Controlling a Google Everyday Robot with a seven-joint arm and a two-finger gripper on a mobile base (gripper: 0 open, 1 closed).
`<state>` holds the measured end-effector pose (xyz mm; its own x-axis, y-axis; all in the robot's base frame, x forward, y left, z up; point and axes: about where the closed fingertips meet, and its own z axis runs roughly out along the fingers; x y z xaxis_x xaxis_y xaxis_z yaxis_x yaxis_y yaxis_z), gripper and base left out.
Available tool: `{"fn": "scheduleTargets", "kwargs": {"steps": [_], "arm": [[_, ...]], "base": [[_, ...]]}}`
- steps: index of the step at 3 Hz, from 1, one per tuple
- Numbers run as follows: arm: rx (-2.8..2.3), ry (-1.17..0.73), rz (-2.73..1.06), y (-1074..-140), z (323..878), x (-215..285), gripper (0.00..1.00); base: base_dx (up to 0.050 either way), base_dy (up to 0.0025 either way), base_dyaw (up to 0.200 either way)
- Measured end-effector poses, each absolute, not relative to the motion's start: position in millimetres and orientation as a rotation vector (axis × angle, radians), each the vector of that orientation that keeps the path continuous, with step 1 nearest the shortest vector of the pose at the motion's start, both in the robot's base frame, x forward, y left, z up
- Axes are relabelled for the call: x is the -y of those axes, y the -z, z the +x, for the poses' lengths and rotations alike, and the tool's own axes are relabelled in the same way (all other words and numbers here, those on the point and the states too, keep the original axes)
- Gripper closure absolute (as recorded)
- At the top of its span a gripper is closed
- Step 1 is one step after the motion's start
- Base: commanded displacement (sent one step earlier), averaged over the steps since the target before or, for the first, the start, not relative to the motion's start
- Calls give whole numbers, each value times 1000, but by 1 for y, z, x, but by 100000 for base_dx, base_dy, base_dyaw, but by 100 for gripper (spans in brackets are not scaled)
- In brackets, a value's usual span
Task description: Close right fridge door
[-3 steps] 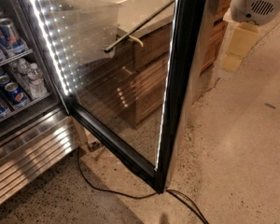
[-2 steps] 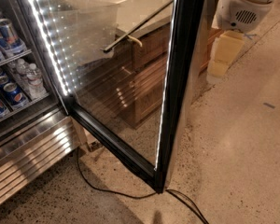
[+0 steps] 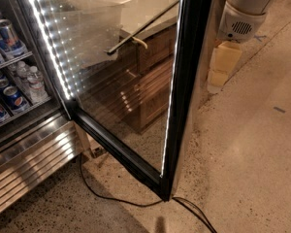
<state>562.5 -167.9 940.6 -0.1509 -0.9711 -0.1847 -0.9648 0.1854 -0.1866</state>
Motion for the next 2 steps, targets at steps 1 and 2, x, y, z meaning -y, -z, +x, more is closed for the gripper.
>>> {"fn": "scheduleTargets", "kwargs": {"steps": [1, 2], "arm": [[-2201, 35, -1852, -941, 562, 168, 0], [-2201, 35, -1852, -941, 562, 168, 0]], "base": [[0, 0, 19603], [2, -2, 19820]]}}
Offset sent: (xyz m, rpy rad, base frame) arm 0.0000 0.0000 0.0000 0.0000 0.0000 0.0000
